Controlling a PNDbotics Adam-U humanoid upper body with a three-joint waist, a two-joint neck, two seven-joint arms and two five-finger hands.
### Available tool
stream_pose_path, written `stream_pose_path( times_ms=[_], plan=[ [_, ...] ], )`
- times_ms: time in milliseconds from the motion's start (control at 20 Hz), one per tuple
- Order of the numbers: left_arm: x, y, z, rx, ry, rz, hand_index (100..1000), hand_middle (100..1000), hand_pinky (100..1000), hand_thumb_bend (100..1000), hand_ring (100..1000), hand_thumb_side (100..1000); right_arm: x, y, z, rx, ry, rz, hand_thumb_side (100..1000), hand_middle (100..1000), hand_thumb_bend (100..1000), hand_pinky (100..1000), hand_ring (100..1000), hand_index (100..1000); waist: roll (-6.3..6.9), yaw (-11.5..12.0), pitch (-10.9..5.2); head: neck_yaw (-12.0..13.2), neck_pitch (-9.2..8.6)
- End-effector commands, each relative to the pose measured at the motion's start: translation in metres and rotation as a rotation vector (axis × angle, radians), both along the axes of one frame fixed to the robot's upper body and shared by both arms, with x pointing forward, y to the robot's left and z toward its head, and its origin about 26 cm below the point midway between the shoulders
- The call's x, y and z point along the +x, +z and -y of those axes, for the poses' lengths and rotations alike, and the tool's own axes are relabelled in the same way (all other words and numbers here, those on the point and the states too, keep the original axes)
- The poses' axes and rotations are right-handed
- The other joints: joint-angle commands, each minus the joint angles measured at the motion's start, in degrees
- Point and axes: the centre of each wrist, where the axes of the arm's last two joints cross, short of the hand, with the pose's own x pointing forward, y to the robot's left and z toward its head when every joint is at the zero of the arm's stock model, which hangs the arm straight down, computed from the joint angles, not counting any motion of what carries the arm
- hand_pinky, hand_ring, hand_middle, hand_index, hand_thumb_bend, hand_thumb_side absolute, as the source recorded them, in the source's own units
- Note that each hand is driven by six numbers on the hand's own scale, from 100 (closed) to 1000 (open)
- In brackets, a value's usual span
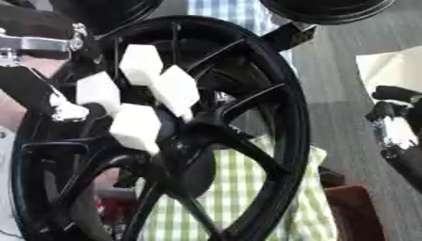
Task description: Pull the pin out of the wheel hub.
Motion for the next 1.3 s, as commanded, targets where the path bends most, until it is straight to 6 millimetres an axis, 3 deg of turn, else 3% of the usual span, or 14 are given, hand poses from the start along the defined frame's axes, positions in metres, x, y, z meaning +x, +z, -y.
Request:
stream_pose_path(
  times_ms=[50, 250, 400, 600, 850, 1000, 1100, 1300],
  plan=[
    [-0.009, 0.013, -0.008, -0.016, 0.030, 0.047, 425, 284, 641, 129, 472, 349, -0.002, 0.007, 0.002, -0.011, -0.002, 0.022, 623, 727, 100, 896, 619, 801, 0.10, 0.01, -3.20, 0.22, -0.52],
    [-0.016, 0.020, -0.012, -0.120, 0.042, 0.101, 331, 199, 635, 100, 427, 317, -0.002, 0.007, 0.002, -0.008, -0.005, 0.020, 623, 727, 100, 896, 619, 801, 0.26, -0.04, -3.36, 0.17, -0.52],
    [-0.029, 0.032, -0.019, -0.215, 0.021, 0.166, 310, 175, 645, 100, 413, 293, -0.002, 0.007, 0.003, -0.006, -0.011, 0.021, 622, 727, 100, 896, 619, 800, 0.41, 0.12, -3.47, -0.08, -0.58],
    [-0.049, 0.053, -0.045, -0.388, 0.031, 0.288, 285, 143, 652, 100, 404, 257, -0.003, 0.007, 0.006, -0.003, -0.025, 0.023, 621, 727, 100, 896, 619, 800, 0.60, 0.87, -3.58, -0.73, -0.63],
    [-0.044, 0.058, -0.108, -0.598, 0.208, 0.342, 282, 131, 663, 100, 435, 245, -0.004, 0.007, 0.010, 0.001, -0.054, 0.030, 619, 727, 100, 896, 619, 800, 0.78, 2.17, -3.63, -2.06, -0.53],
    [-0.038, 0.055, -0.131, -0.655, 0.272, 0.334, 288, 125, 680, 100, 441, 247, -0.004, 0.006, 0.011, 0.004, -0.062, 0.033, 615, 727, 100, 896, 619, 800, 0.75, 2.52, -3.65, -2.41, -0.53],
    [-0.025, 0.043, -0.178, -0.786, 0.427, 0.312, 290, 123, 682, 100, 442, 249, -0.005, 0.006, 0.014, 0.010, -0.081, 0.042, 613, 727, 100, 896, 620, 800, 0.52, 3.25, -3.73, -2.93, -0.63],
    [-0.014, 0.016, -0.238, -0.894, 0.636, 0.342, 349, 173, 701, 100, 469, 252, -0.006, 0.007, 0.017, 0.025, -0.104, 0.059, 609, 727, 100, 896, 620, 800, 0.12, 3.85, -3.77, -3.20, -0.61]
  ],
)
